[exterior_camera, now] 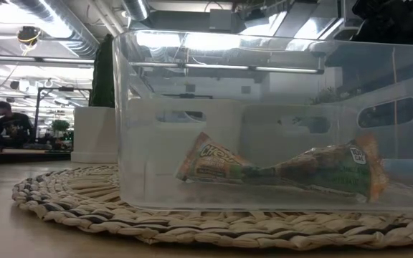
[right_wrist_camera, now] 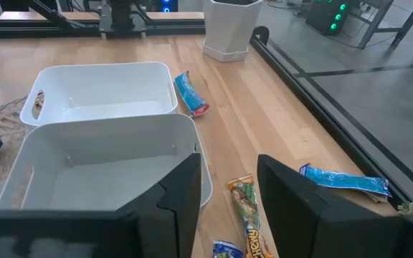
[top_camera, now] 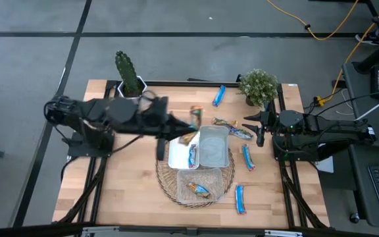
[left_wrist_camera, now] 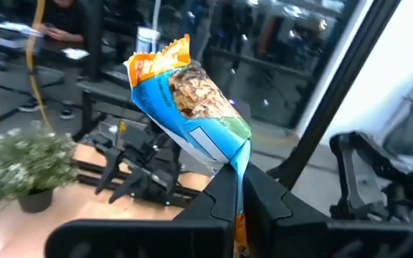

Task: Pick and place Granola Bars by type
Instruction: Put the orange granola bar into the transparent bin

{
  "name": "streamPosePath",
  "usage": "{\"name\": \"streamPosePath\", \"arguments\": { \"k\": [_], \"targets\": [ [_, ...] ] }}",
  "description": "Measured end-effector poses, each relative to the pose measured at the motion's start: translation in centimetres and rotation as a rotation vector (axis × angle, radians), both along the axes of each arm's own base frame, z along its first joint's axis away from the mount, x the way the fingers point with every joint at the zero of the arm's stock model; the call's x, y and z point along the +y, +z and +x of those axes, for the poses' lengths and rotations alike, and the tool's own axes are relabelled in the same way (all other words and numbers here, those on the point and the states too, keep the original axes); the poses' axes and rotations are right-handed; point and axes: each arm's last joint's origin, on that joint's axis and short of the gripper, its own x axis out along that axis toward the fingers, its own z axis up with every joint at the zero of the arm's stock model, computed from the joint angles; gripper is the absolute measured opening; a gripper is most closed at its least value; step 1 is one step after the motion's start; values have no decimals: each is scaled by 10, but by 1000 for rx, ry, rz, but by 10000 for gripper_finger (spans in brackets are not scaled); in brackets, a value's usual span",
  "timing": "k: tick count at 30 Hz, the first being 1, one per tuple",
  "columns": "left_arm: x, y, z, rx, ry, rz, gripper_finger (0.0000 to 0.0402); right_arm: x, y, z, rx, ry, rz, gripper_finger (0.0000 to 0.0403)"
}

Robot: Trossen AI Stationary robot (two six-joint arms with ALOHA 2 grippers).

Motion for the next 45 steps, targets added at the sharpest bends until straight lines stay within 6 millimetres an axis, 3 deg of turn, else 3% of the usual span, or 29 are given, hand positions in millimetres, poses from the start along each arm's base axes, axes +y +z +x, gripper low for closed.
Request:
{"name": "streamPosePath", "arguments": {
  "k": [7, 11, 14, 20, 22, 27, 33, 39, 45],
  "targets": [
    [2, 7, 23, 82, -73, 8, 3, 0, 0, 0, 0, 0, 0, 141],
    [-7, -9, 39, 148, -109, -21, 3, 0, 0, 0, 3, 0, 0, 141],
    [-23, -30, 58, 222, -171, -24, 3, 0, 0, 0, 4, 0, -1, 141],
    [-61, -106, 98, 557, -224, -47, 3, 0, 0, 0, 6, 1, -3, 141],
    [-66, -121, 107, 606, -300, -71, 3, 0, -1, 0, 10, 1, -3, 141],
    [-64, -129, 109, 663, -360, -30, 3, 0, -1, -1, 18, 1, -3, 141],
    [-58, -172, 106, 849, -242, -3, 3, 0, -3, -1, 30, -1, 2, 141],
    [-64, -211, 108, 908, -196, -19, 4, 0, -3, -1, 30, 15, 9, 141],
    [-60, -217, 109, 893, -124, -52, 4, 0, -3, -1, 30, 15, 8, 141]
  ]
}}
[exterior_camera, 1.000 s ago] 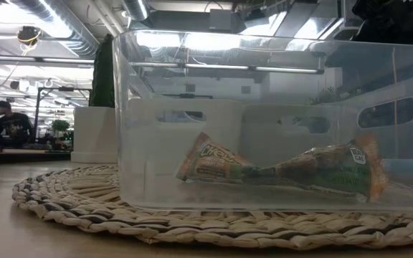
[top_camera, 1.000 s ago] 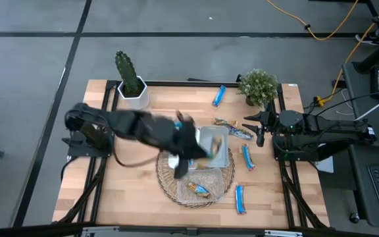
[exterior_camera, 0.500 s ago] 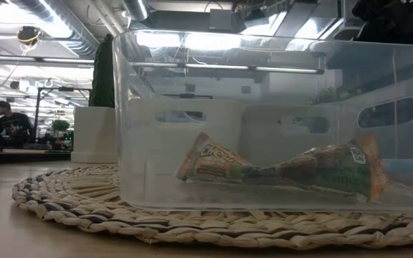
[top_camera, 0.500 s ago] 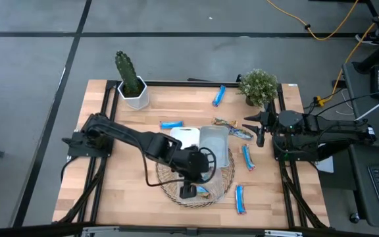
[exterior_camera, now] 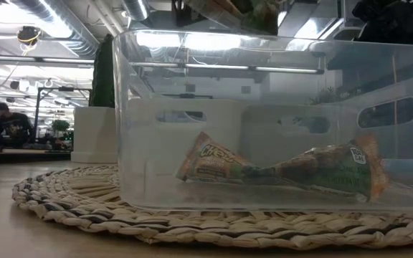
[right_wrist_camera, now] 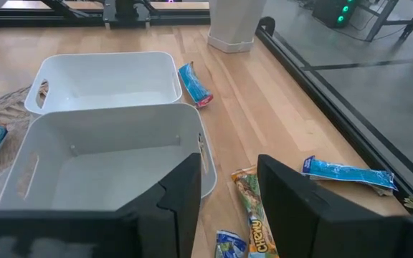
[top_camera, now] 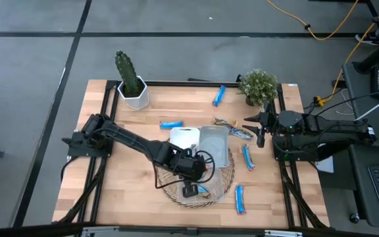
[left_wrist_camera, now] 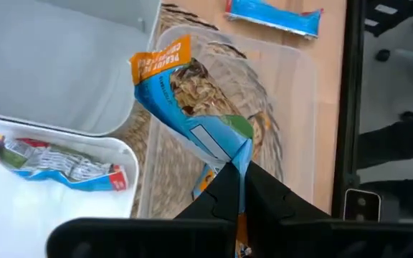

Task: Pick and place Granola Bars by type
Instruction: Put the orange granola bar into the transparent bin, then put the red granola bar into the white bin

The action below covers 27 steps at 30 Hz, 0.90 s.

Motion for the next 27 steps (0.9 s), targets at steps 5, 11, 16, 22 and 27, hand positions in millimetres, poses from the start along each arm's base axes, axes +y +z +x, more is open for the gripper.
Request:
{"name": "streamPosePath", "arguments": {
  "k": [5, 11, 16, 22, 27],
  "targets": [
    [-1, 2, 2, -21, -14, -30, 6, 0, 0, 0, 1, 1, -3, 141],
    [-2, 3, 3, -25, 4, -47, 57, 0, 0, 0, 4, 1, -3, 141],
    [-2, 13, 5, -62, 12, -48, 130, 0, -2, -1, 19, 1, -3, 141],
    [3, 44, 8, -151, 33, -15, 180, 0, -2, -1, 20, 2, -3, 141],
    [12, 87, 5, -270, 71, 37, 184, 0, -2, -1, 19, 2, -3, 141]
  ]
}}
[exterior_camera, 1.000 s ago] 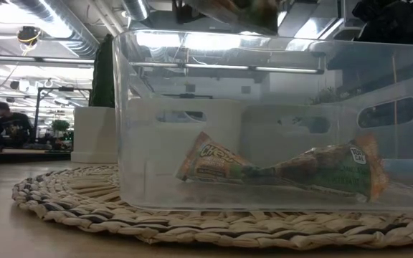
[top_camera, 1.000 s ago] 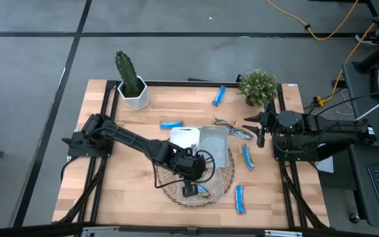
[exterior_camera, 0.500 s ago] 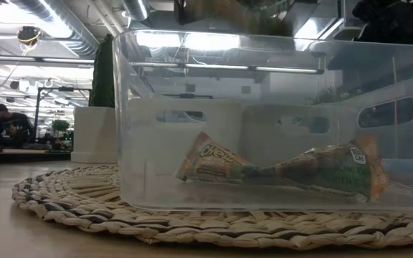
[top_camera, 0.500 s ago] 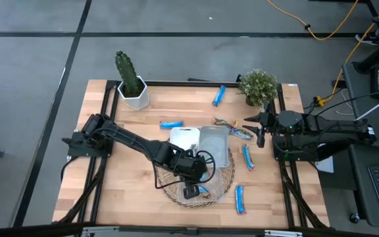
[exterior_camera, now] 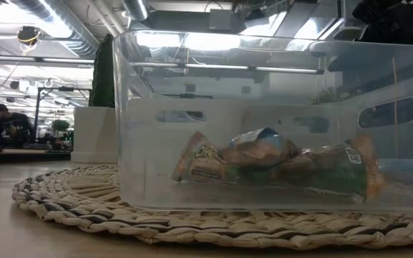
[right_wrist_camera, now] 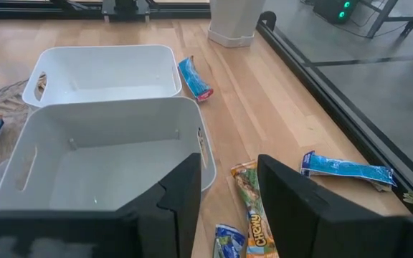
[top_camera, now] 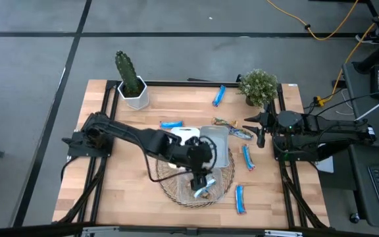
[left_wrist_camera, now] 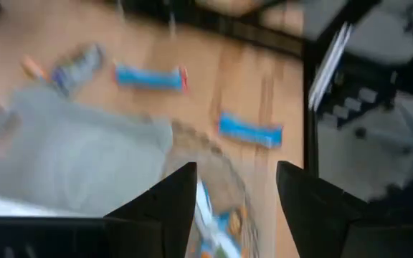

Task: Pick and place Granola Bars by type
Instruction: Put the red granola bar into the white bin

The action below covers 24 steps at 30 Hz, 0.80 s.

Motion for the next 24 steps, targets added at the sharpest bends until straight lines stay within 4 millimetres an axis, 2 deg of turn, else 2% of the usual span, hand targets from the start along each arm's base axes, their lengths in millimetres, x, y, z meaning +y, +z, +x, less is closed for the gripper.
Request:
{"name": "streamPosePath", "arguments": {
  "k": [4, 6, 9, 15, 20, 24],
  "targets": [
    [8, 41, -18, -112, 24, 141, 184, 0, 0, 0, 0, 0, 0, 141],
    [16, 56, -38, -102, 65, 215, 184, 0, 0, 0, 1, -1, 0, 141],
    [31, 75, -76, -53, 158, 282, 184, 0, 0, 0, 1, 0, 1, 141],
    [68, 117, -167, -34, 335, 395, 184, 0, 0, 0, 1, -1, 1, 141],
    [92, 141, -225, -108, 410, 466, 184, 0, 0, 0, 0, -2, 3, 141],
    [108, 149, -244, -113, 427, 533, 185, 0, 1, 1, -14, -2, 3, 141]
  ]
}}
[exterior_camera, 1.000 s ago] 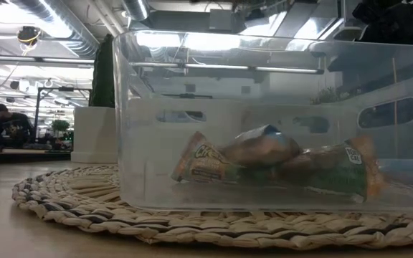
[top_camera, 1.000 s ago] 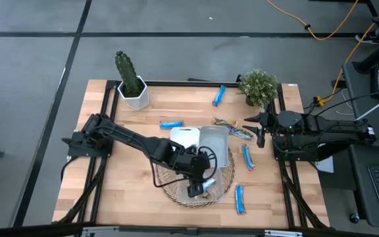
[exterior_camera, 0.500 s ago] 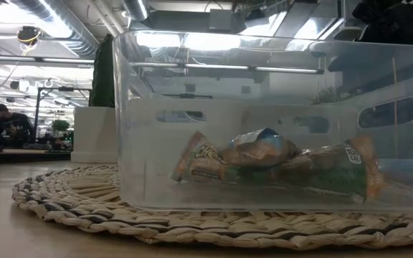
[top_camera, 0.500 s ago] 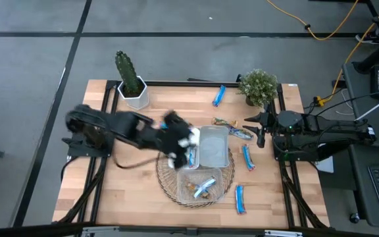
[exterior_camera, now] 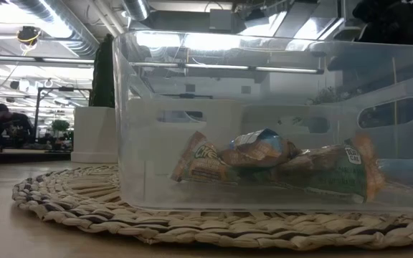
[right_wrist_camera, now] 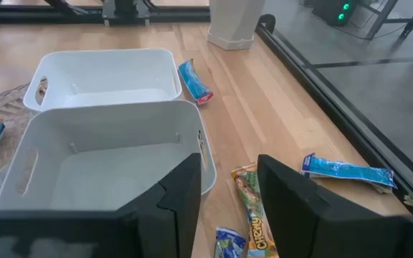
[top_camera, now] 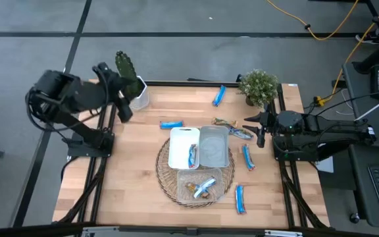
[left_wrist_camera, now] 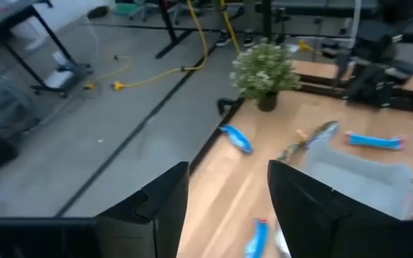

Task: Pick and place Granola Bars by type
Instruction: Put the red granola bar into the white bin

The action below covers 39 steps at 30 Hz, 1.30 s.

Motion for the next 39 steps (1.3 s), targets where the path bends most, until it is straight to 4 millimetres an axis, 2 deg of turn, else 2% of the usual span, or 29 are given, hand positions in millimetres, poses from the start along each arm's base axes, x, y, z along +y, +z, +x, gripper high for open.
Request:
{"name": "streamPosePath", "arguments": {
  "k": [4, 8, 16, 23, 26, 30, 35, 39],
  "targets": [
    [16, 1, -5, 29, 32, 3, 185, 0, 1, 0, -7, 0, 0, 141],
    [39, -2, 1, 115, 38, -12, 185, 0, 0, 0, -3, 0, 0, 141],
    [111, -30, 45, 373, 24, -97, 185, 0, 1, 0, -8, -7, -5, 141],
    [156, -61, 75, 460, -61, -260, 184, 0, 1, 0, -7, -7, -6, 141],
    [174, -86, 88, 517, -85, -358, 184, 0, 1, 0, -6, -7, -6, 141],
    [189, -137, 103, 668, -106, -465, 184, 0, -1, -1, 15, -8, -4, 141],
    [185, -211, 119, 703, -226, -590, 173, 0, -5, -3, 63, -9, -1, 141],
    [176, -254, 126, 703, -234, -586, 159, 0, -5, -3, 61, -9, 0, 141]
  ]
}}
